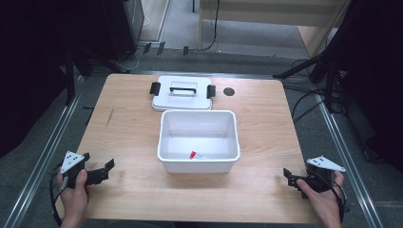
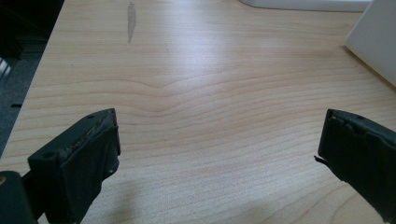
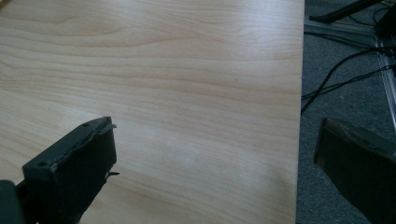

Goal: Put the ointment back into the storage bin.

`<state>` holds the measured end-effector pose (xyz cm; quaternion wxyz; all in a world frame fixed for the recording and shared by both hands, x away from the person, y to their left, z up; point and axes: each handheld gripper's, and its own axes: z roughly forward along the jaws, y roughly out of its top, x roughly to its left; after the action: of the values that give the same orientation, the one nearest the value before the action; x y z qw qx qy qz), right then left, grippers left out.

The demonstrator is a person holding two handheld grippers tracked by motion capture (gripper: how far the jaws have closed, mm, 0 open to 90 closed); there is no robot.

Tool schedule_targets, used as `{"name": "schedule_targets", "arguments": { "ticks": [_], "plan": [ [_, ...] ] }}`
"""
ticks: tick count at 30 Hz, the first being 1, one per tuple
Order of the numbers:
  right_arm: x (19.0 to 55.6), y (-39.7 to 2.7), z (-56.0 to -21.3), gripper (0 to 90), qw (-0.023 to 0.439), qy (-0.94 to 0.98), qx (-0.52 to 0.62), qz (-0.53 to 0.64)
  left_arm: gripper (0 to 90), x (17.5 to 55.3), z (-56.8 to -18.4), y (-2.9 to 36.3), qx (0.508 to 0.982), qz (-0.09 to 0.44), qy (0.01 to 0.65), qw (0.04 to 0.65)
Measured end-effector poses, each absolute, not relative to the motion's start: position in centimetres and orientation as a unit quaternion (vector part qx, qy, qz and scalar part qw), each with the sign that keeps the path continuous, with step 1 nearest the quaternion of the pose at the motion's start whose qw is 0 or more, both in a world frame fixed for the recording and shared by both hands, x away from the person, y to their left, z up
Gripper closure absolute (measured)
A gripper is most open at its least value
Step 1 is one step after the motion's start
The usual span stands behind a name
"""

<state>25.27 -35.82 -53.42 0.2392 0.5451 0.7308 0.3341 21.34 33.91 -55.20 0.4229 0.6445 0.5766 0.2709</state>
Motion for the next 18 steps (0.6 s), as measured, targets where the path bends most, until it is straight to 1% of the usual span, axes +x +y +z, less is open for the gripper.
{"name": "schedule_targets", "arguments": {
  "ticks": [7, 18],
  "plan": [
    [24.3, -37.0, -54.1, 0.0, 0.240, 0.725, 0.552, 0.335, 0.0, 21.3, -55.2, 33.9, 0.644, 0.271, 0.577, 0.423],
    [23.1, -37.7, -54.8, 0.0, 0.244, 0.719, 0.554, 0.341, 0.0, 21.3, -55.2, 33.9, 0.644, 0.271, 0.577, 0.423]
  ]
}}
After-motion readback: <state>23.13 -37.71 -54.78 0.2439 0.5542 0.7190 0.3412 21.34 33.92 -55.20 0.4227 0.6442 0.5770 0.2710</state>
